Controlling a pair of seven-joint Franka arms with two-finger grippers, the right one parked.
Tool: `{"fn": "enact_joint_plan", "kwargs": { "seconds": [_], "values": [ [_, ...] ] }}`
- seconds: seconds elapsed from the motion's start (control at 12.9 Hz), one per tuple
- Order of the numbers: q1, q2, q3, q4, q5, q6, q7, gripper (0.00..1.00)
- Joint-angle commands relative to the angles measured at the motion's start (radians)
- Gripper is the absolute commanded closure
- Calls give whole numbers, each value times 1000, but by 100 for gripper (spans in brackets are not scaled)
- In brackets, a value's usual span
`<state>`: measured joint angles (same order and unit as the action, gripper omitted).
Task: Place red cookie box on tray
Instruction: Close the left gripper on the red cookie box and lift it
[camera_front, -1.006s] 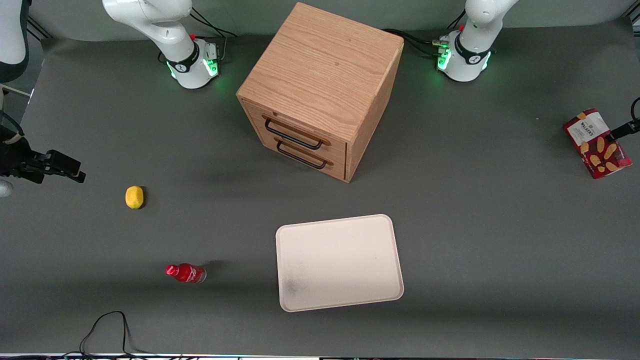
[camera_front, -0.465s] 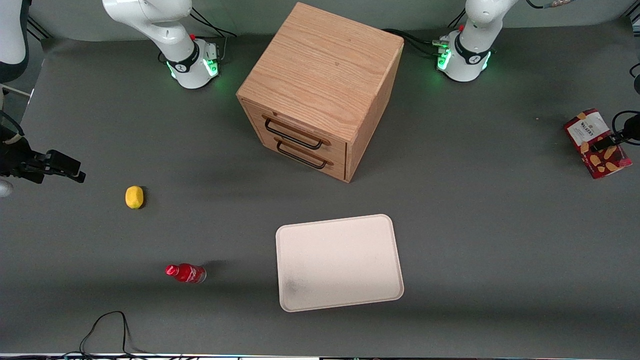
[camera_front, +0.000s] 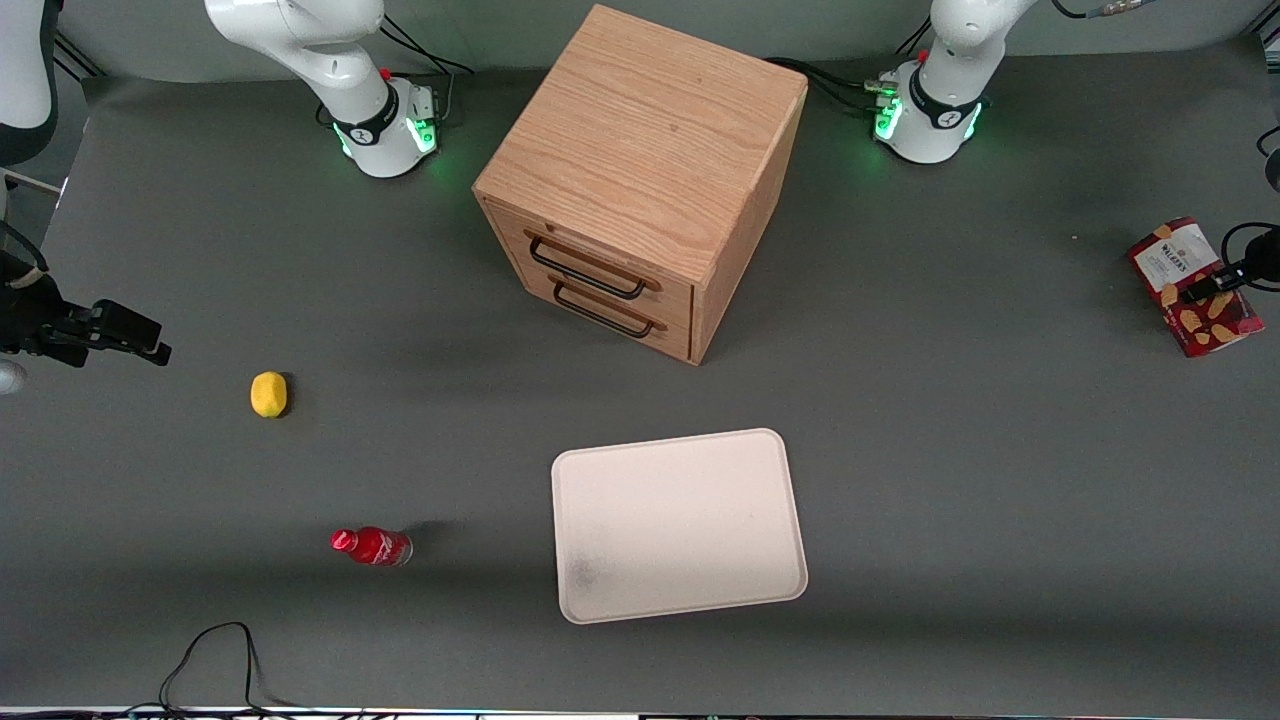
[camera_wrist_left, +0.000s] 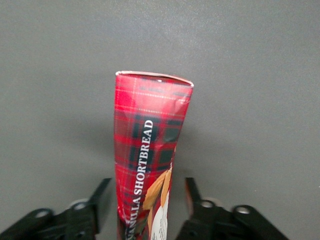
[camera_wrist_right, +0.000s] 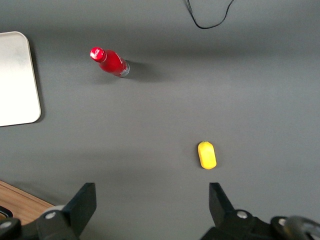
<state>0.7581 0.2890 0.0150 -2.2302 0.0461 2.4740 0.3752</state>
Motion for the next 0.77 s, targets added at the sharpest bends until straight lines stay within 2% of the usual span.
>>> {"fn": "enact_joint_plan", "kwargs": {
  "seconds": [0.0, 0.46, 0.7],
  "values": [
    [12, -2, -9, 3, -12, 5, 28, 100],
    [10, -19, -10, 10, -12, -26, 50, 100],
    [-9, -69, -18, 72, -12, -175, 35, 100]
  ]
}}
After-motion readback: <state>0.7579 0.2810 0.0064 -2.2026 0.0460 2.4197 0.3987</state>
